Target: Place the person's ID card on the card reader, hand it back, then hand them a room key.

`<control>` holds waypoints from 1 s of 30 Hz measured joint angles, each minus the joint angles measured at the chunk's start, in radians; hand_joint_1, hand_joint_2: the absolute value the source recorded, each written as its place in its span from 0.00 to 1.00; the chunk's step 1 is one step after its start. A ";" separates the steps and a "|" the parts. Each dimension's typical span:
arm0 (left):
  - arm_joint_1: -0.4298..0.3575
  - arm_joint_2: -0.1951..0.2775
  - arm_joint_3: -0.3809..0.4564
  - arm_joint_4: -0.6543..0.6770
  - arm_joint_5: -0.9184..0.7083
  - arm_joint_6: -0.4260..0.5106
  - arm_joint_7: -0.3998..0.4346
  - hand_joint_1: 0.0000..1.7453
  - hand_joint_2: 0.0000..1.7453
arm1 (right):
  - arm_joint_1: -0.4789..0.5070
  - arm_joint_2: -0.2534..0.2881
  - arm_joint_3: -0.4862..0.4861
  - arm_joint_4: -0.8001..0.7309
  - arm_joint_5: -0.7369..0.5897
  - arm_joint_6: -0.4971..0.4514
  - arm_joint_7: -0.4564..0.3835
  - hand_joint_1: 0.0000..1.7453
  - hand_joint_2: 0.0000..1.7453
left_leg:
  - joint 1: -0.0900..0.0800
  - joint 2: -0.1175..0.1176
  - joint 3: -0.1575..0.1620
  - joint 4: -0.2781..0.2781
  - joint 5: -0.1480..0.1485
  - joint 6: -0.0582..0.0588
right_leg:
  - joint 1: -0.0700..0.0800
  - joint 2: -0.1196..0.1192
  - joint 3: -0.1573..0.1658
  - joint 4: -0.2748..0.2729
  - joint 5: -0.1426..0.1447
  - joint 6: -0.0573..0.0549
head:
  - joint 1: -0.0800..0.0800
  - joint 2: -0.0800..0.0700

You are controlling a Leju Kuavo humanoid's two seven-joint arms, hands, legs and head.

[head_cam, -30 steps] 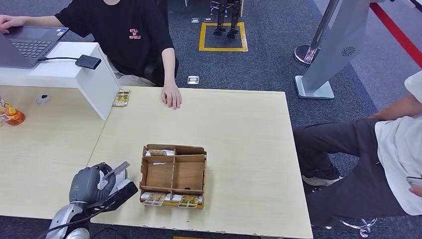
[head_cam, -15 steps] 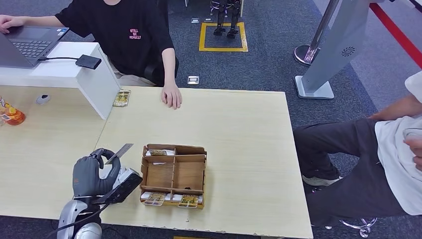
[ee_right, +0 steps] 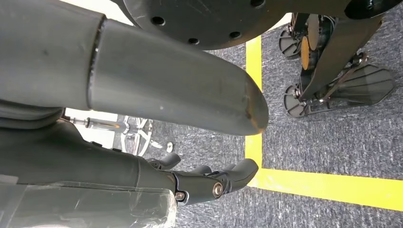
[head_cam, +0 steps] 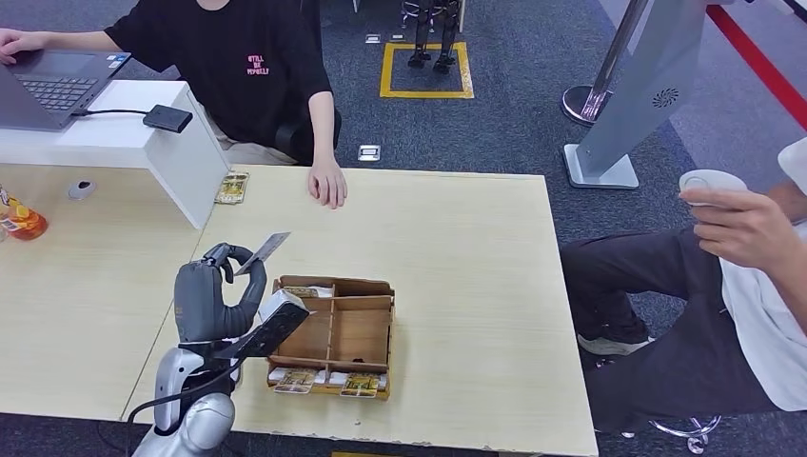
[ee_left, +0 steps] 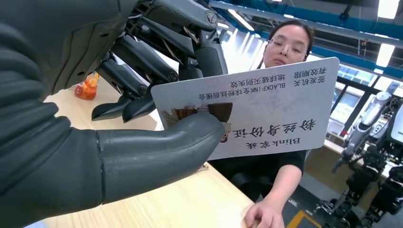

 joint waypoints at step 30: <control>-0.542 -0.144 -0.003 0.653 -0.219 0.140 0.172 1.00 1.00 | -0.046 -0.029 0.048 0.053 0.114 0.025 -0.011 0.00 0.00 | 0.000 0.000 -0.002 0.001 0.003 0.002 | 0.000 0.000 0.000 0.000 0.003 0.002 | 0.000 0.000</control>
